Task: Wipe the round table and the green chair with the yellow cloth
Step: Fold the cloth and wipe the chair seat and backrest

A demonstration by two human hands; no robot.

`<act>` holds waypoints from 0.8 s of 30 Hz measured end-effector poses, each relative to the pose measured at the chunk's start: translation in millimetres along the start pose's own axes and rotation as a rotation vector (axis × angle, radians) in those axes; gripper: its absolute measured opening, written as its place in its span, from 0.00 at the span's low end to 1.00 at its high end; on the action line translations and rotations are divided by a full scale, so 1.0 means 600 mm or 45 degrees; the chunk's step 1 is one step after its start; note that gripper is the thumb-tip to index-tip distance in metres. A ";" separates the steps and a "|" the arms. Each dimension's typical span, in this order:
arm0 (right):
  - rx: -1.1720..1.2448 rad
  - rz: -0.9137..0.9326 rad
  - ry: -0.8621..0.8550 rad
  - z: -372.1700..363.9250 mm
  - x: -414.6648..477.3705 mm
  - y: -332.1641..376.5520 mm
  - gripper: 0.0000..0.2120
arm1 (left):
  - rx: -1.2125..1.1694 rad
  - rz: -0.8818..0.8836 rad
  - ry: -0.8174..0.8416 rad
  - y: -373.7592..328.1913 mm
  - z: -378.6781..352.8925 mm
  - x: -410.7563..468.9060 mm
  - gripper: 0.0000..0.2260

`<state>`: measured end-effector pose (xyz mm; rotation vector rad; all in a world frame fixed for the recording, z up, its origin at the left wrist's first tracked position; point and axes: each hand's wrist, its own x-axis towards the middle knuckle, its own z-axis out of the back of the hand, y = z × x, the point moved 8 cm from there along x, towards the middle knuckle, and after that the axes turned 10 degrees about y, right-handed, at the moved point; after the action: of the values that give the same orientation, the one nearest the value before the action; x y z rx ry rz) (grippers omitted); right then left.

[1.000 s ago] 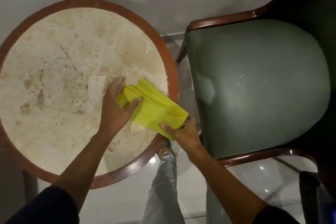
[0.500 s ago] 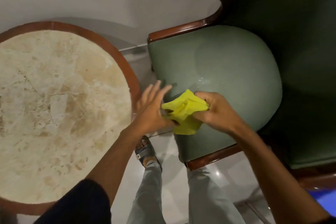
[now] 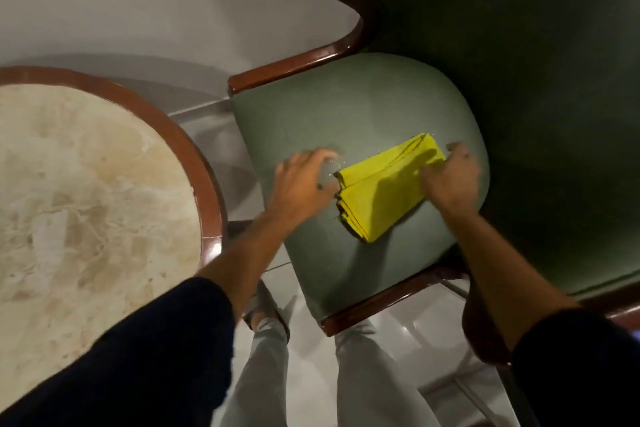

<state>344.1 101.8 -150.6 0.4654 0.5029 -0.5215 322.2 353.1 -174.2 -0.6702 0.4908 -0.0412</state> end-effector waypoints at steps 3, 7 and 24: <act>0.153 -0.168 0.049 -0.116 -0.026 0.025 0.37 | 0.207 0.036 -0.189 0.084 0.044 -0.011 0.15; 0.240 -0.349 -0.097 -0.193 -0.004 0.051 0.44 | 0.575 0.247 -0.368 0.235 0.068 -0.060 0.22; -0.462 0.816 -0.172 -0.246 -0.031 0.165 0.24 | 0.402 0.606 -0.541 0.319 0.074 -0.105 0.31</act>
<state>338.0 262.9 -226.7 0.2183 0.2836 0.1561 263.9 542.0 -233.4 -0.2275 0.2145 0.4561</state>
